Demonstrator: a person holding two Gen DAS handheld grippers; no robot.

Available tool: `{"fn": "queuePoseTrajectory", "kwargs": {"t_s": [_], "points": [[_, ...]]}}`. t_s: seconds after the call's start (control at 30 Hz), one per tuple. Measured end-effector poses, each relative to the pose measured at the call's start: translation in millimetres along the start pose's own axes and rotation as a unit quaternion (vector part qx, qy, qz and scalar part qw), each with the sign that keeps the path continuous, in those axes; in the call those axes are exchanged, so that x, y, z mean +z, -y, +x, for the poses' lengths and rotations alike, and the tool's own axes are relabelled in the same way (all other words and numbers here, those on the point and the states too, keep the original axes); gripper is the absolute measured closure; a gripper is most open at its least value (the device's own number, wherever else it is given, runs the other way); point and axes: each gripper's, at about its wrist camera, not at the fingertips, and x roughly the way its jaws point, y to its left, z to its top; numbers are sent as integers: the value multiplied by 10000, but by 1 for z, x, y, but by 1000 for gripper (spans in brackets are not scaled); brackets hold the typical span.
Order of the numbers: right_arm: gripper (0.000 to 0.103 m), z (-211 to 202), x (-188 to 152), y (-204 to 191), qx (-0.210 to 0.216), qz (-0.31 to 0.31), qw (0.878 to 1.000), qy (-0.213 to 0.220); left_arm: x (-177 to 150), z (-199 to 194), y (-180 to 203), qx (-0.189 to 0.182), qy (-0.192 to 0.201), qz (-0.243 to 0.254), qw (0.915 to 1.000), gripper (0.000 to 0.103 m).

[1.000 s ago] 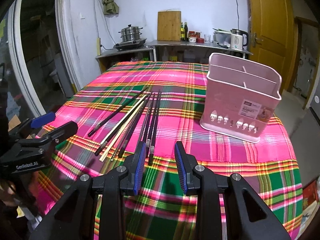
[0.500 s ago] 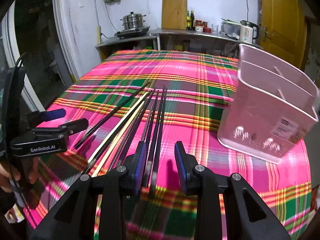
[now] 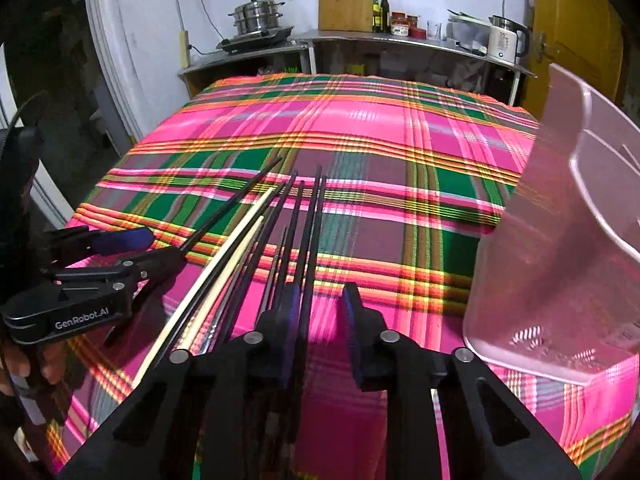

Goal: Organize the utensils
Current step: 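Close the left tool on a black chopstick while the right tool grasps another black chopstick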

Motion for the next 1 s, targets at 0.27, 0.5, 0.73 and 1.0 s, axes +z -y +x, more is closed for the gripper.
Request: {"fn": "queuePoseTrajectory", "kwargs": {"t_s": [0.27, 0.5, 0.73, 1.0], "points": [[82, 18, 8, 0, 71, 5, 9999, -155, 9, 9, 5, 113, -21, 192, 9998, 56], [85, 29, 18, 1, 90, 59, 9997, -233, 24, 20, 11, 131, -139, 421, 9989, 52], [96, 38, 29, 0, 90, 87, 9994, -308, 36, 28, 16, 62, -175, 607, 9980, 67], [97, 28, 33, -1, 210, 146, 9994, -235, 38, 23, 21, -76, -187, 628, 9978, 96]]}}
